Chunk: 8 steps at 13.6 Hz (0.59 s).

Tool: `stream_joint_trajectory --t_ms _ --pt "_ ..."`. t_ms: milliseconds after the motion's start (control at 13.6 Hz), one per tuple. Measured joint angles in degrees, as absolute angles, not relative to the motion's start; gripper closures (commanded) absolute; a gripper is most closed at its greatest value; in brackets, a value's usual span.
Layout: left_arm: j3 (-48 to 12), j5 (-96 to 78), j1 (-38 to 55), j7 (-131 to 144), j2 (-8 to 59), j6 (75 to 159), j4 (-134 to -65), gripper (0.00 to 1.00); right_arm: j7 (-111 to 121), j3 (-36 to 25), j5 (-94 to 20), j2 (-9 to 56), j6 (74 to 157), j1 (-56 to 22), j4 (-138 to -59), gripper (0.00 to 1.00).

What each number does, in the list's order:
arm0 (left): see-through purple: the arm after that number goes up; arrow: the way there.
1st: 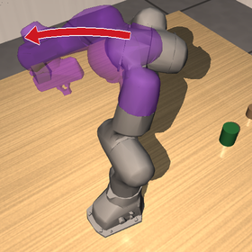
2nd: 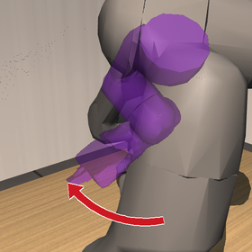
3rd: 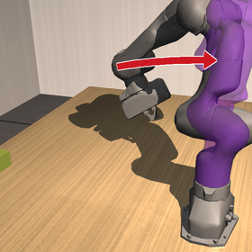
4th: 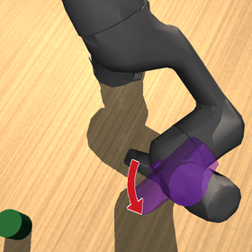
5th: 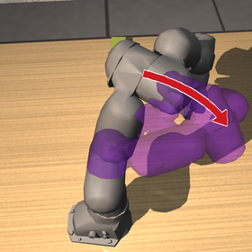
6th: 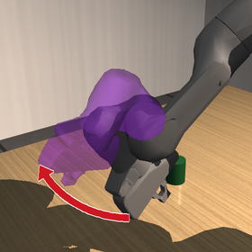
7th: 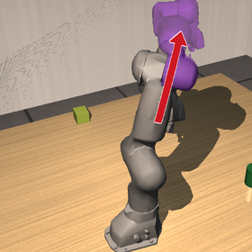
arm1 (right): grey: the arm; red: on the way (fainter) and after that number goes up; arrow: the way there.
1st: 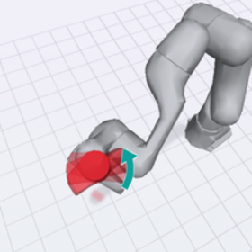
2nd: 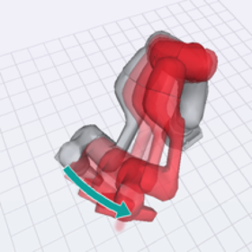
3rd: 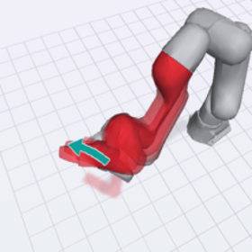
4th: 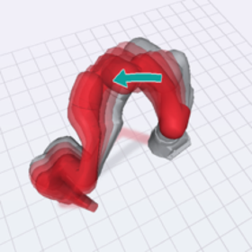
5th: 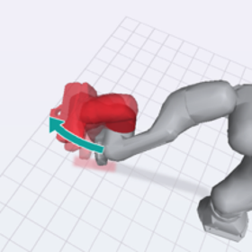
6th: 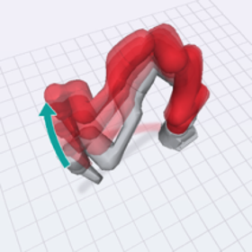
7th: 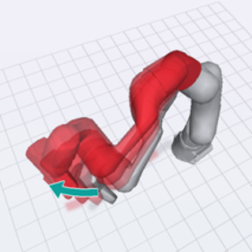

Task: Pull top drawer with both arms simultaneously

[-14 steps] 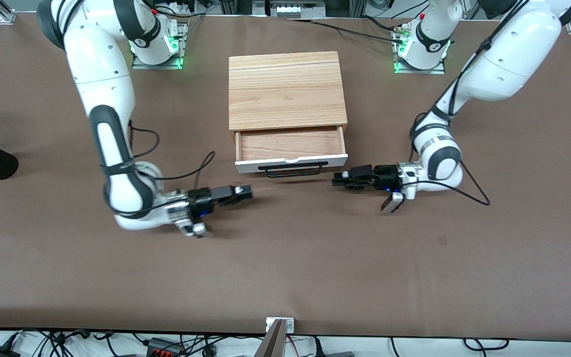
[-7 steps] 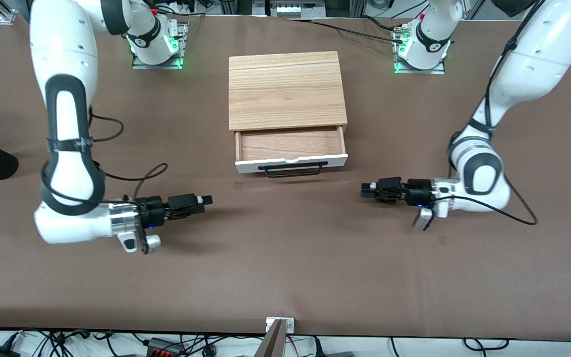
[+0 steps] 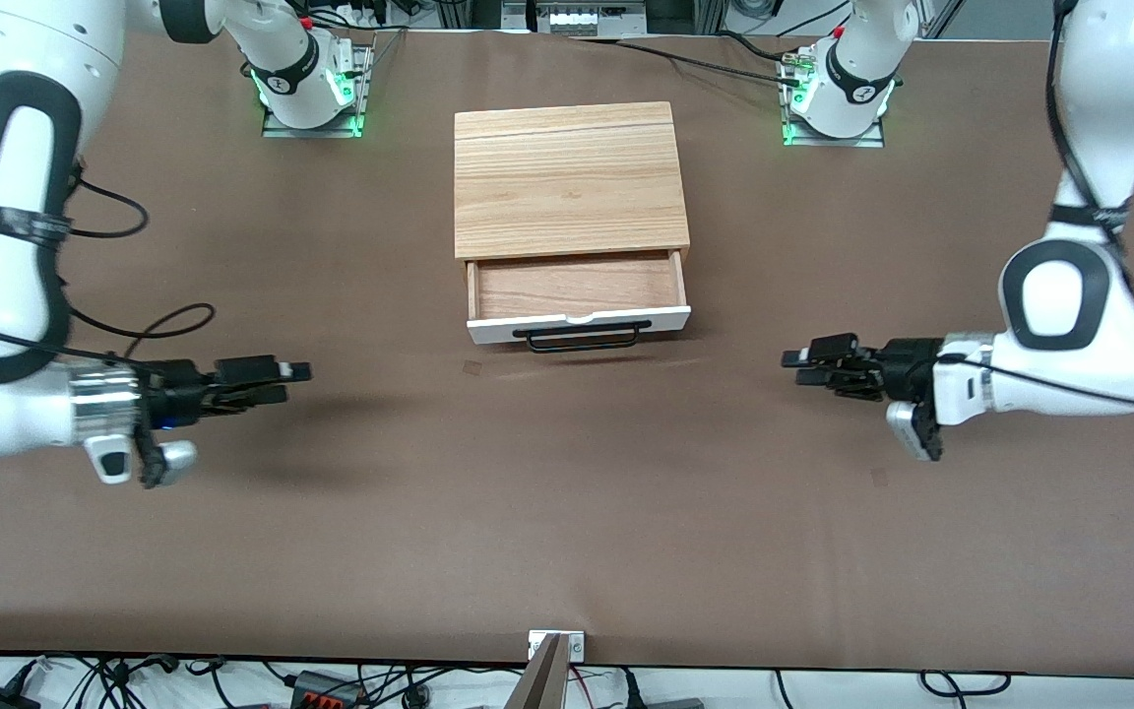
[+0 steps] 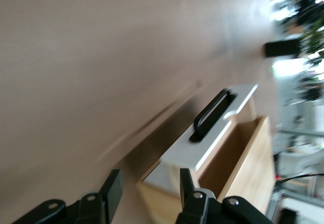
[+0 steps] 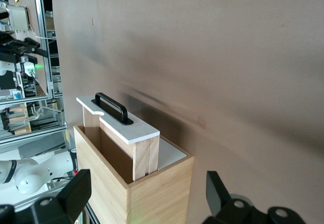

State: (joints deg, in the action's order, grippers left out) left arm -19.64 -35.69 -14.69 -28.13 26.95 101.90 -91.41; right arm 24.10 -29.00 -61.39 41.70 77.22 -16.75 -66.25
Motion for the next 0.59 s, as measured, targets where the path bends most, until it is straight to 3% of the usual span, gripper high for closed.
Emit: stream_joint_trajectory --t_ms 73,147,294,367,440,587 --pt "-19.63 -31.15 -14.75 -26.1 26.0 99.62 -90.01 0.39 24.09 -29.11 -61.39 41.54 77.48 -16.75 -66.08 0.0" --pt "-19.64 -26.53 -14.78 -24.0 25.28 97.43 -88.43 0.29 23.03 -29.0 -61.33 41.53 78.6 -16.85 -65.66 0.0" --pt "-19.63 -19.58 -14.82 -21.6 23.84 94.89 -86.13 0.24 15.7 -27.0 -58.22 40.95 81.93 -16.69 -64.57 0.0" --pt "-19.62 -18.05 -14.92 -21.03 23.08 94.31 -85.59 0.22 11.48 -24.26 -53.89 40.08 83.55 -16.1 -64.16 0.0" --pt "-19.59 -17.37 -15.19 -20.48 22.35 93.91 -85.39 0.0 7.79 -20.24 -47.06 38.8 85.31 -14.98 -63.91 0.0" --pt "-19.63 -13.37 -15.71 -19.33 21.11 93.51 -85.26 0.0 2.19 -11.97 -31.42 35.9 87.8 -12.28 -63.98 0.0"
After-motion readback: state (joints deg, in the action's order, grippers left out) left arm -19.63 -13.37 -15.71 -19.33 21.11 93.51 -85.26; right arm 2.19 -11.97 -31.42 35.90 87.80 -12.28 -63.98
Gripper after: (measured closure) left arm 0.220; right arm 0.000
